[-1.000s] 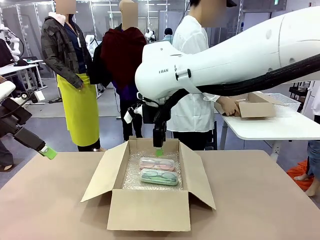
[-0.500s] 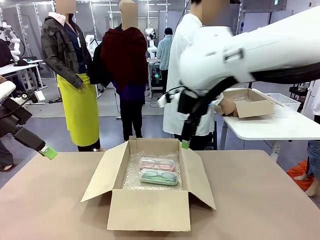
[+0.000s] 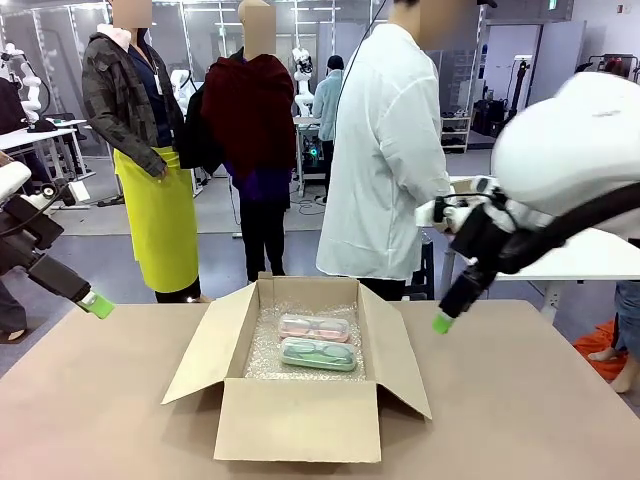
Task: Pack the glasses set securely to prepare it for shipping.
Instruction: Position the Package Box on the left side of the table.
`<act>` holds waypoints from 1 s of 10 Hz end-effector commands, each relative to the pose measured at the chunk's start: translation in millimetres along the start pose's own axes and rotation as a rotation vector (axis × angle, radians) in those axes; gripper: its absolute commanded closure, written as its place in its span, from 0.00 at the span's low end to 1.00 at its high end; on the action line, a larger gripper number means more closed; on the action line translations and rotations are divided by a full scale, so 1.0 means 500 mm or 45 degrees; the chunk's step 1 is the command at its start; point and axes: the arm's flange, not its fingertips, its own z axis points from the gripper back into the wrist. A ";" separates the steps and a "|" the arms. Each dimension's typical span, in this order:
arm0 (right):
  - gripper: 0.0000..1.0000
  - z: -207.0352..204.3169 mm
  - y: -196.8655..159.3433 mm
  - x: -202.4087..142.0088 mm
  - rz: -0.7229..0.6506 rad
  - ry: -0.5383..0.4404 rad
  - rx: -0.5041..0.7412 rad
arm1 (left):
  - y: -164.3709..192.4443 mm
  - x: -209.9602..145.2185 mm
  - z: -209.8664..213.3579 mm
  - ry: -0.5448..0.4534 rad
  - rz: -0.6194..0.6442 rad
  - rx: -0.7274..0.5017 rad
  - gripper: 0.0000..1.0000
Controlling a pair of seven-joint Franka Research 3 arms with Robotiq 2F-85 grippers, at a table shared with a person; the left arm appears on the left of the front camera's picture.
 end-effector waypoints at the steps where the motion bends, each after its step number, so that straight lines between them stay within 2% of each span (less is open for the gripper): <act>1: 0.00 0.024 -0.006 -0.063 -0.097 -0.127 0.003 | 0.002 -0.002 0.002 -0.020 -0.021 -0.035 0.00; 3: 0.00 0.033 -0.024 -0.106 -0.196 -0.166 -0.083 | 0.002 -0.002 0.002 -0.020 -0.021 -0.035 0.00; 4: 0.00 0.026 -0.027 -0.103 -0.163 -0.215 -0.152 | 0.002 -0.002 0.002 -0.020 -0.021 -0.035 0.00; 5: 0.00 0.042 -0.035 -0.098 -0.141 -0.126 -0.013 | 0.002 -0.002 0.002 -0.020 -0.021 -0.035 0.00; 10: 0.00 0.042 -0.035 -0.098 -0.141 -0.126 -0.013 | 0.000 0.000 0.000 -0.001 -0.001 -0.001 0.00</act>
